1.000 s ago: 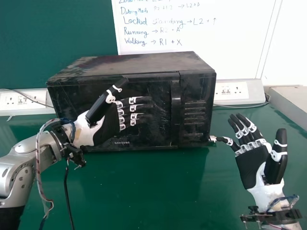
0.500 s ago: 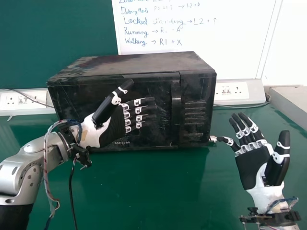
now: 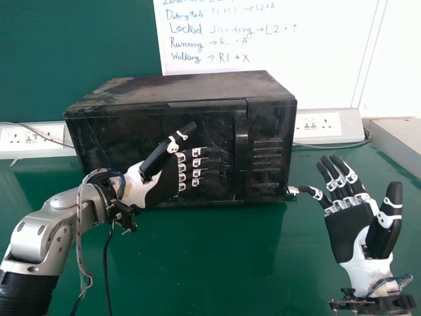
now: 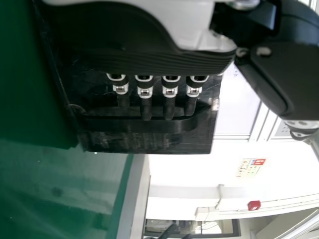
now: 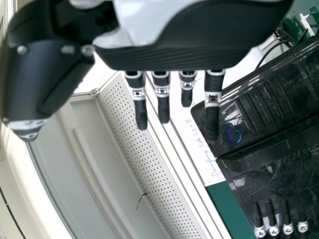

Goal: Open the door of oven

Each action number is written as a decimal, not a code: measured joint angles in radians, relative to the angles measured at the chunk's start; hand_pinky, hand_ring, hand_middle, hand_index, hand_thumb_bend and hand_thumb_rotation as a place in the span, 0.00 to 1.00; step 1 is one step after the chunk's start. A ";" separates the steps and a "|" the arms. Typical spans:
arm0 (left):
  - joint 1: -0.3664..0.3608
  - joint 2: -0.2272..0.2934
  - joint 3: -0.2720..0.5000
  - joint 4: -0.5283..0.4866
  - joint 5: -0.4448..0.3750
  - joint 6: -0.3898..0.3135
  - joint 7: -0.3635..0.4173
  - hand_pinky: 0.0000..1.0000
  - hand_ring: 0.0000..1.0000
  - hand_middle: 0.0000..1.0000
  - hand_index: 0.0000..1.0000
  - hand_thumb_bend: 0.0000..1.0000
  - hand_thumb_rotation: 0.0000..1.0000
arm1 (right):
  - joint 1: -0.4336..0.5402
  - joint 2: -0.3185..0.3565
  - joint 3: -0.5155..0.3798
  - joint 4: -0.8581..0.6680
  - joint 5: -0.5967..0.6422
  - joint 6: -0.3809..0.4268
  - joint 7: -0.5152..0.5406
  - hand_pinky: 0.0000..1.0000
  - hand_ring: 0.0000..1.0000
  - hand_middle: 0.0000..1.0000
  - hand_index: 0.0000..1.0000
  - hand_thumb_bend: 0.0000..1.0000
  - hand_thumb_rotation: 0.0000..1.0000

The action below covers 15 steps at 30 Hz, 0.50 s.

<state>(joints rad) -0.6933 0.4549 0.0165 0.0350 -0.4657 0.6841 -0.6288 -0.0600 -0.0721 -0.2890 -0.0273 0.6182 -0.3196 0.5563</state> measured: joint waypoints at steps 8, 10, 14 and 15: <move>-0.042 -0.056 -0.025 0.050 0.033 -0.010 -0.007 0.58 0.80 0.91 0.86 1.00 0.82 | -0.001 0.000 0.000 0.002 -0.006 -0.004 -0.008 0.84 0.95 1.00 1.00 1.00 0.91; -0.050 -0.068 -0.032 0.058 0.042 -0.010 -0.007 0.58 0.80 0.91 0.85 1.00 0.82 | -0.001 0.000 0.000 0.002 -0.006 -0.007 -0.007 0.84 0.95 1.00 1.00 1.00 0.91; -0.064 -0.088 -0.042 0.065 0.069 -0.026 0.000 0.61 0.82 0.92 0.87 1.00 0.83 | -0.001 0.000 0.001 0.002 -0.006 -0.009 -0.008 0.86 0.96 1.00 1.00 1.00 0.91; -0.068 -0.093 -0.042 0.068 0.072 -0.028 0.000 0.61 0.83 0.92 0.87 1.00 0.83 | -0.001 0.000 0.002 0.002 -0.005 -0.009 -0.008 0.86 0.96 1.00 1.00 1.00 0.90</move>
<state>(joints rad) -0.7611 0.3621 -0.0254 0.1034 -0.3936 0.6556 -0.6285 -0.0611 -0.0724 -0.2873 -0.0250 0.6130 -0.3290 0.5485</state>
